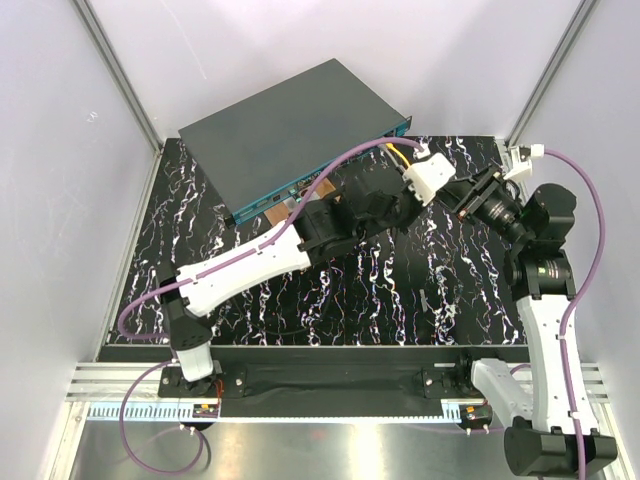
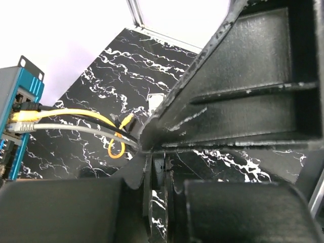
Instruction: Insert the plug into the switch port
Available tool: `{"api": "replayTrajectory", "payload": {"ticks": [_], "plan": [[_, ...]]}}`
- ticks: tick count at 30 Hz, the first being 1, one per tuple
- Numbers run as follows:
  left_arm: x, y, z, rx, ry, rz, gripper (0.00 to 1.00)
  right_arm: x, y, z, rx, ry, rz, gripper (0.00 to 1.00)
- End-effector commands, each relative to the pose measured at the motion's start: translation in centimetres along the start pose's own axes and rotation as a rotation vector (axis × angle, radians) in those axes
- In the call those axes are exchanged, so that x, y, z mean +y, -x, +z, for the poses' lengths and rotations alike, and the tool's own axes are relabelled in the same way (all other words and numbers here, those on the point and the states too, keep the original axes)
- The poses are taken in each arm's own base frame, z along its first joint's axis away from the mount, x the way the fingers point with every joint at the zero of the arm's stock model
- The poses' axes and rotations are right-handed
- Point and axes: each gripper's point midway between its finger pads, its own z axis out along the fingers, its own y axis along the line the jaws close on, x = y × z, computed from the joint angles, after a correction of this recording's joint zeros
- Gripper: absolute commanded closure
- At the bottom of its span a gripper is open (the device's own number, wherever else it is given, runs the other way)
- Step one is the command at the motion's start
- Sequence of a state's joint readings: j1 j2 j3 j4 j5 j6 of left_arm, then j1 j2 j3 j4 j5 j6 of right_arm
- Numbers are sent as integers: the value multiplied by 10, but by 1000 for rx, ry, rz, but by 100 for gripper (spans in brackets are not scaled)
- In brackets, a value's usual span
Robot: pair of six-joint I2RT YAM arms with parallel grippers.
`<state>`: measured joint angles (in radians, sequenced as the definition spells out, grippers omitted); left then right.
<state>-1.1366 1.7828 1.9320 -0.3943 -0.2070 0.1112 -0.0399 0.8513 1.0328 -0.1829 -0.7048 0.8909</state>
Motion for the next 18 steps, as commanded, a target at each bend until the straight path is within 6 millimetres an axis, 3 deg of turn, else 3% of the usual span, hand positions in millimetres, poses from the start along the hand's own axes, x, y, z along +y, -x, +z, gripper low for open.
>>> {"api": "replayTrajectory", "payload": {"ticks": [1, 3, 4, 5, 7, 8, 10, 11, 12, 14, 15, 18], "plan": [[5, 29, -26, -91, -8, -81, 100, 13, 4, 0, 34, 21, -90, 39], [2, 26, -38, -81, -52, -107, 100, 20, 17, 5, 70, 5, -216, 27], [5, 16, -38, -57, -64, -157, 100, 24, 23, 6, 79, -2, -270, 23], [4, 19, -49, -62, -114, -185, 100, 38, 37, 10, 89, 12, -338, 23], [13, 9, -56, -37, -175, -260, 100, 30, 36, 7, 162, -20, -466, 21], [6, 14, -70, -48, -256, -285, 100, 37, 41, 9, 180, -3, -513, 19], [10, -2, -78, -12, -329, -363, 100, 27, 31, 5, 272, -3, -586, 12], [-4, -5, -91, 12, -438, -387, 100, 29, 32, 7, 305, 18, -606, 8], [0, -11, -96, 33, -459, -420, 100, 23, 20, 1, 376, 40, -650, 0], [-11, -21, -113, 76, -567, -482, 100, 30, 5, -5, 468, 154, -701, 0], [-12, -23, -118, 84, -591, -500, 100, 24, -10, -17, 534, 210, -787, 0], [-16, -30, -134, 129, -668, -574, 100, 18, -32, -38, 572, 338, -1048, 0]]}}
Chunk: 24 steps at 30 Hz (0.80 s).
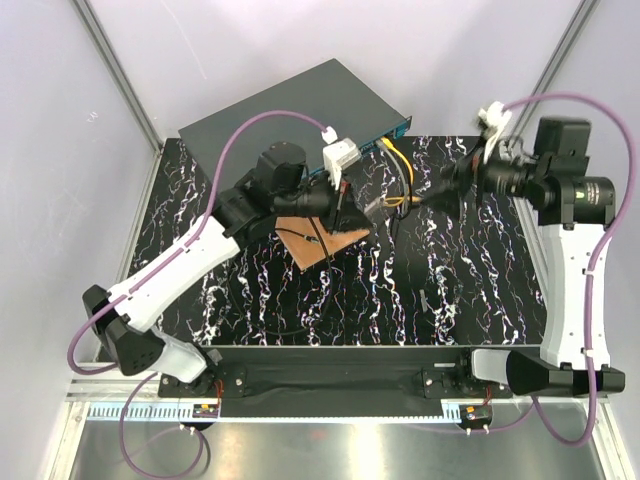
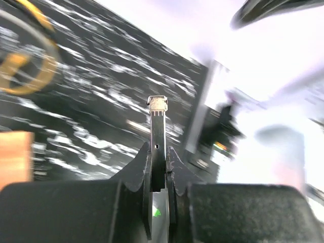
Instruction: Insert the plug into the switch port
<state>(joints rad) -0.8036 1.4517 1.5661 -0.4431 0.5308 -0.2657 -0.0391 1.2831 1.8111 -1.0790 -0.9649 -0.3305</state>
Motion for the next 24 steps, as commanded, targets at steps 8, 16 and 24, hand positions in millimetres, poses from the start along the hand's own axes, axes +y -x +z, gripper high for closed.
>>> {"api": "replayTrajectory", "payload": {"ticks": [8, 16, 24], "plan": [[-72, -45, -27, 153, -445, -367, 100, 86, -61, -19, -67, 254, -905, 11], [-66, -48, -17, 171, -433, -420, 100, 113, -85, 1, 9, 458, -1003, 25], [-64, -59, -11, 206, -422, -431, 100, 106, -97, 39, 116, 453, -1010, 32]]}}
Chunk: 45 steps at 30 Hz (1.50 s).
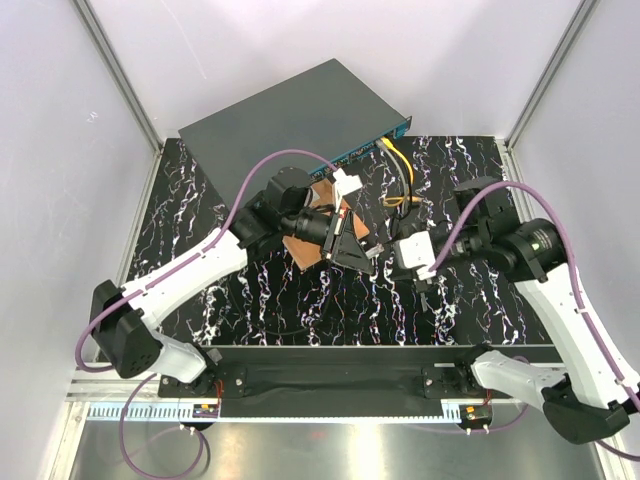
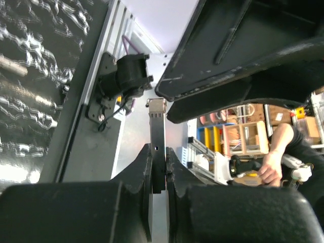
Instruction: Insert the plug into the switch port
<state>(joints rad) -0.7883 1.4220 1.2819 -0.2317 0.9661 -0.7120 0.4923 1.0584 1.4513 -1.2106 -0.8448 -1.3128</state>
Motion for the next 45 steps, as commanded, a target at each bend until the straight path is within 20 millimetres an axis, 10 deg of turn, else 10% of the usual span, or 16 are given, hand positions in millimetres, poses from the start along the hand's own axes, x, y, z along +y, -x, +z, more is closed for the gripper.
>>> {"api": "replayTrajectory", "payload": {"ticks": [1, 20, 24, 29, 30, 36, 45], "plan": [[-15, 2, 0, 8, -54, 49, 100, -15, -2, 3, 52, -54, -40, 33], [-2, -8, 2, 26, -42, -13, 100, -18, -15, 29, 143, -45, -113, 51], [-4, -8, 1, 24, -44, -8, 100, -19, -16, 30, 151, -51, -114, 62], [-6, -5, 0, 16, -48, 15, 99, -27, -21, 31, 183, -96, -105, 100], [-10, 0, -1, 5, -51, 50, 77, -27, -22, 30, 191, -102, -108, 100], [-14, 45, -37, -133, 43, 169, 22, -28, -24, 25, 203, -173, 50, 100], [-19, 118, -169, -524, 254, 247, 1, -59, -18, 28, 176, -344, 378, 100]]}}
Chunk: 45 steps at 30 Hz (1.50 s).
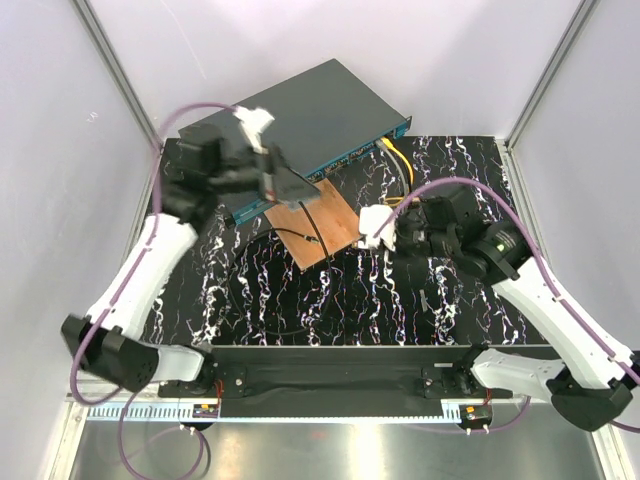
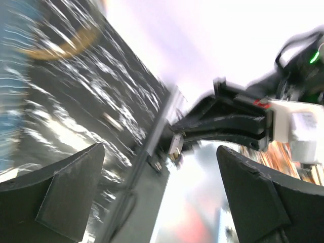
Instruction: Insert the plug into the switch port
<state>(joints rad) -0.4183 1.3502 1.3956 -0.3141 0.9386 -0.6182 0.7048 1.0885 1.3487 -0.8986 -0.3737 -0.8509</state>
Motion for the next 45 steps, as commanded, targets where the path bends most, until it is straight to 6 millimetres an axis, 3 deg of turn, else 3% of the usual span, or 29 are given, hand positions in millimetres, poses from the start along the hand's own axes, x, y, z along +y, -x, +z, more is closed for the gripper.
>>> {"api": "replayTrajectory", "payload": {"ticks": [1, 2, 4, 5, 7, 8, 11, 14, 20, 24, 27, 31, 38, 45], "plan": [[-26, 55, -62, -217, 64, 121, 1, -23, 20, 1, -32, -102, 224, 100], [-13, 72, -88, -290, 127, 103, 1, -25, 21, 1, -29, -112, 259, 100], [-11, 77, -118, -353, 160, 51, 1, -31, 21, 4, -20, -146, 350, 100], [-9, 83, -149, -442, 224, 54, 1, -34, 21, 5, -18, -161, 379, 100], [12, 74, -176, -528, 270, -31, 1, -42, 20, 6, -26, -210, 441, 100], [15, 72, -204, -628, 319, -64, 1, -46, 18, 5, -27, -235, 459, 100], [54, 51, -244, -746, 420, -177, 1, -58, 6, 9, 12, -302, 511, 100], [87, 27, -256, -775, 466, -291, 1, -71, -7, 15, 64, -367, 546, 100], [119, 12, -256, -879, 415, -384, 1, -93, -22, 24, 117, -424, 652, 100], [130, 19, -256, -927, 384, -345, 1, -107, -29, 27, 112, -455, 726, 100], [131, 28, -246, -922, 335, -313, 1, -112, -33, 29, 113, -465, 745, 100], [129, 38, -215, -880, 256, -284, 1, -119, -30, 31, 99, -474, 740, 100], [138, 53, -193, -862, 177, -286, 3, -136, -23, 26, 75, -505, 731, 100], [134, 60, -181, -840, 108, -270, 20, -145, -27, 37, 78, -517, 785, 100]]}}
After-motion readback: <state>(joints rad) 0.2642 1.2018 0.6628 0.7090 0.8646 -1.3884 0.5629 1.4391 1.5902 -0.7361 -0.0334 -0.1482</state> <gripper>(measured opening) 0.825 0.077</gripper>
